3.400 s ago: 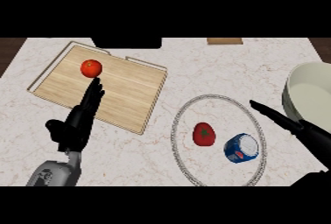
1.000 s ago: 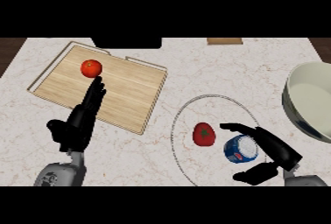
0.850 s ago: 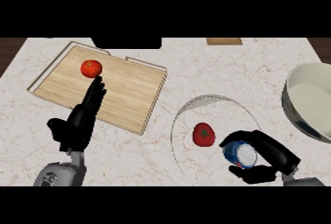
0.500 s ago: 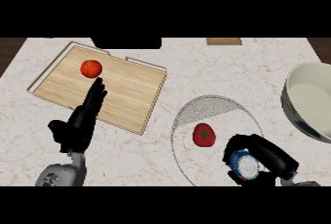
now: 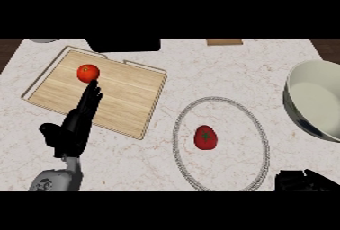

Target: Pick the can from the placemat and place it in the bowl

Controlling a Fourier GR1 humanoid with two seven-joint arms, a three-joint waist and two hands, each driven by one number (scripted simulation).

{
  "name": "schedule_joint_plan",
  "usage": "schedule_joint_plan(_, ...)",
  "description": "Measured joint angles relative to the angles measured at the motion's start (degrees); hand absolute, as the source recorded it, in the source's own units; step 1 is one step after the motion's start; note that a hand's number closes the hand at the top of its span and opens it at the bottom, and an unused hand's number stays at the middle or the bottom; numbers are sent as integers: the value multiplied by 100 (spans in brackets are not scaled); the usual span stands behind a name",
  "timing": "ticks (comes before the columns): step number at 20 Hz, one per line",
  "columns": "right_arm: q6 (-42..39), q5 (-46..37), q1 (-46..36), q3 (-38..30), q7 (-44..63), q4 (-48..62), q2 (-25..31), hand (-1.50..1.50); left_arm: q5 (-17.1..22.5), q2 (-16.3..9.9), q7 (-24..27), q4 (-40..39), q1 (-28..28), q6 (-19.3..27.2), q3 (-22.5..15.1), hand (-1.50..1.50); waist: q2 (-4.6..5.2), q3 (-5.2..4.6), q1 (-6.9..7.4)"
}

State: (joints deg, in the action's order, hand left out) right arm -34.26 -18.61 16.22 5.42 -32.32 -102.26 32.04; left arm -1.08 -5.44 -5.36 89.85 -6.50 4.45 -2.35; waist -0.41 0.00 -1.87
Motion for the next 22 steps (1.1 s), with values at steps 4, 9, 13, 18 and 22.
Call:
schedule_joint_plan(4,150,827,707,-519,-690,-473,608,150,-9,4,57,37,105,31,27,0,-18,2,-79)
schedule_joint_plan(9,511,1859,1439,-1411,-1219,-1204,1128,150,-15,0,66,22,133,70,80,0,-40,-1,-179)
schedule_joint_plan(13,649,2737,1986,-2392,-1305,-1689,1457,150,-46,33,106,69,227,85,38,0,-43,-6,-183)
schedule_joint_plan(18,538,3907,2455,-3775,-989,-2061,1752,150,-73,42,24,136,196,83,1,0,-24,-11,-101)
schedule_joint_plan(22,261,4876,2590,-4772,-492,-2104,1988,150,-18,-2,-6,75,99,10,60,0,-5,-13,-38)
